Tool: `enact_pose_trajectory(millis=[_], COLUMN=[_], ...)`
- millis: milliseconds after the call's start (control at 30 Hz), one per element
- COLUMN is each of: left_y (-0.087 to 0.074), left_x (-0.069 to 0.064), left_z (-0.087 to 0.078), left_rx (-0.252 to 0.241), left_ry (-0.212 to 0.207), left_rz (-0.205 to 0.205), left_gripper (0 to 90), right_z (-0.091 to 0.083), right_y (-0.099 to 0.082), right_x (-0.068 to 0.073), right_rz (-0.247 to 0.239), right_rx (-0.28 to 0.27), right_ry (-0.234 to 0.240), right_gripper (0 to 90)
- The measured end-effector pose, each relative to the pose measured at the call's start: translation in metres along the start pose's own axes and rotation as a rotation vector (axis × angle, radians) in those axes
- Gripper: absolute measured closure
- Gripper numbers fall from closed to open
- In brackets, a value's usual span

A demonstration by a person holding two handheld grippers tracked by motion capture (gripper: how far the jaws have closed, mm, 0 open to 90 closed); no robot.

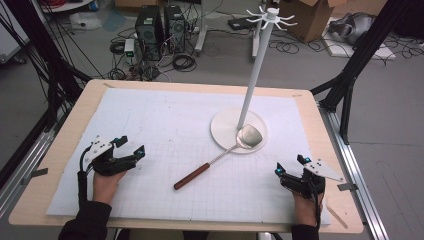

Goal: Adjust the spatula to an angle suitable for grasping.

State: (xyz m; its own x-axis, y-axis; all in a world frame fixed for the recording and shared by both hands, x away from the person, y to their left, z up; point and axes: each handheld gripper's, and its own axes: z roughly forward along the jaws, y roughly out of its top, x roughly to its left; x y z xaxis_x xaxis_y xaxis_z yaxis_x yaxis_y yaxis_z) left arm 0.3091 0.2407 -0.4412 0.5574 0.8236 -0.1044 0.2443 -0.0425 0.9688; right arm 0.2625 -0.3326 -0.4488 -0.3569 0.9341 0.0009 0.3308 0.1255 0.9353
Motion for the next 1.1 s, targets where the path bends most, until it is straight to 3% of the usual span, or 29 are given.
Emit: enact_pose_trajectory(millis=[133,300,367,400,467,600,667,700,733,867,1100], left_y=[0.014,0.038,0.041,0.045,0.047,0.054,0.057,0.057,0.057,0.057,0.051], left_x=[-0.009,-0.033,-0.037,-0.045,-0.049,-0.064,-0.072,-0.079,-0.079,-0.096,-0.117], left_z=[0.010,0.032,0.036,0.045,0.049,0.063,0.072,0.082,0.082,0.102,0.126], left_rx=[0.059,0.084,0.094,0.107,0.112,0.143,0.174,0.229,0.229,0.314,0.397], left_ry=[-0.064,-0.160,-0.174,-0.208,-0.223,-0.267,-0.293,-0.349,-0.349,-0.392,-0.417], left_rz=[0.022,0.056,0.048,0.039,0.038,0.073,0.076,0.079,0.079,0.127,0.133], left_gripper=[25.3,25.4,25.0,24.3,23.5,23.0,22.9,25.8,27.4,30.6,37.1], right_z=[0.000,0.000,0.000,0.000,0.000,0.001,0.001,0.001,0.001,0.001,0.002], right_y=[0.000,0.000,0.000,0.000,0.000,0.000,0.000,0.000,0.000,0.000,0.001], right_x=[-0.001,-0.001,-0.001,-0.001,-0.001,-0.001,0.000,0.000,0.000,0.000,0.000], right_rz=[0.008,0.007,0.005,0.008,0.015,0.006,0.004,-0.001,-0.001,-0.001,-0.001], right_rx=[-0.005,0.000,0.000,0.000,0.004,0.004,0.009,0.010,0.010,0.012,0.019], right_ry=[0.003,0.012,0.012,0.012,0.015,0.016,0.017,0.014,0.014,0.016,0.018], right_gripper=[15.6,15.6,15.6,15.6,15.7,15.7,15.6,15.7,15.7,15.7,15.7])
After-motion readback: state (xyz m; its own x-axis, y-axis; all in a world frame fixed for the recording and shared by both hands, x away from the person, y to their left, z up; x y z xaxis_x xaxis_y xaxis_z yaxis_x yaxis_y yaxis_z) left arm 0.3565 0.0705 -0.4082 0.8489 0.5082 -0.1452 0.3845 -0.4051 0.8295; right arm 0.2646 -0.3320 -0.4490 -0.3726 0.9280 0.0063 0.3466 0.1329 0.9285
